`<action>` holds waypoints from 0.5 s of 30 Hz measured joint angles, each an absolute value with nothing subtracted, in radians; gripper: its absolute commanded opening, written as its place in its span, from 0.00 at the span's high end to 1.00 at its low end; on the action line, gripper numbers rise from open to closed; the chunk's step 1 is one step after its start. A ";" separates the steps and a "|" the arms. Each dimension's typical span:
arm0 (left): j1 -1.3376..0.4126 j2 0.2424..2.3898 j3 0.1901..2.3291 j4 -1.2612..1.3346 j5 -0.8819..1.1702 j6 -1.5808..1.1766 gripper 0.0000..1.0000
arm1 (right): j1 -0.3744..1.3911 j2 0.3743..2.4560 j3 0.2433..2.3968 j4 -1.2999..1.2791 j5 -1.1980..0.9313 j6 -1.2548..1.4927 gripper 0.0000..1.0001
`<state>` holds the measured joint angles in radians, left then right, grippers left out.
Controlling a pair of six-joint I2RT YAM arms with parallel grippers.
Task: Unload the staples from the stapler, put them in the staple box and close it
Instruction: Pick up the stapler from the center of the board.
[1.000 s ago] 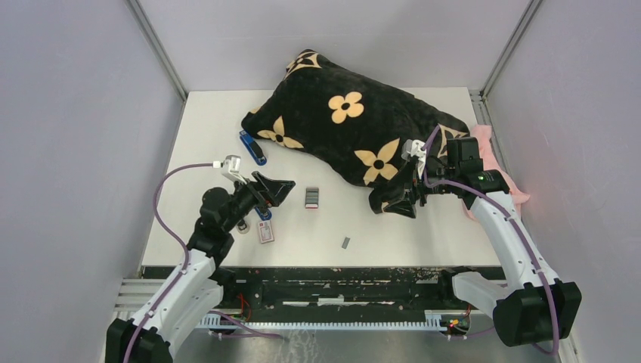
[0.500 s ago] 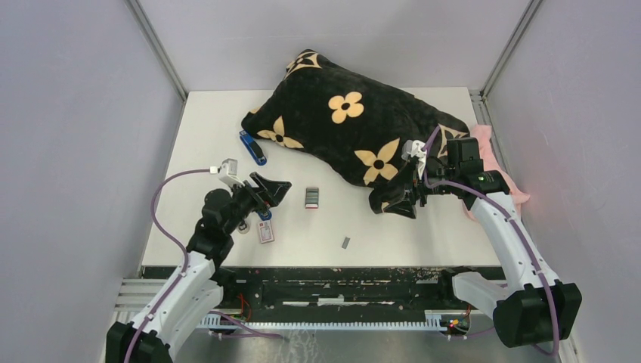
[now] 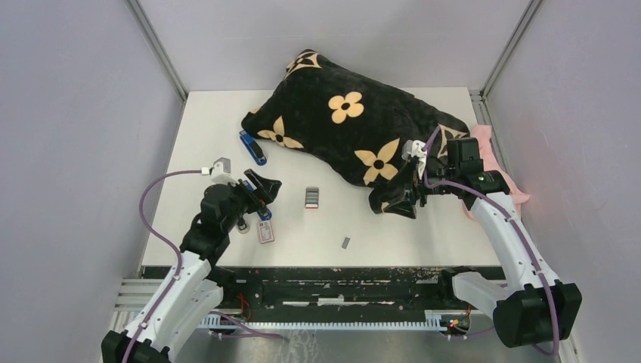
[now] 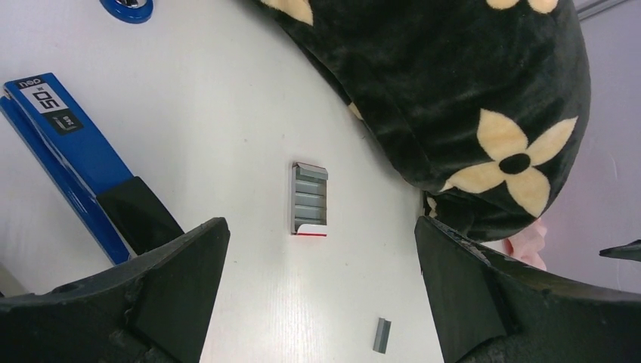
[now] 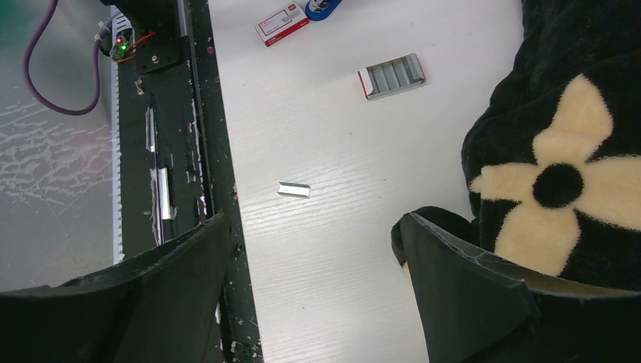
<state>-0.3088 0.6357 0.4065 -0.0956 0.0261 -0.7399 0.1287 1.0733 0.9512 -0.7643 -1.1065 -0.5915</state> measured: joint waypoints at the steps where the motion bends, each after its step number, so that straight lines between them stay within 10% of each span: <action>1: -0.311 0.636 0.414 -0.108 0.019 -0.735 0.01 | 0.129 1.073 0.951 -0.764 -1.106 -0.591 0.11; 15: -0.321 0.620 0.419 -0.135 -0.035 -0.701 0.01 | 0.129 1.073 0.951 -0.764 -1.106 -0.591 0.10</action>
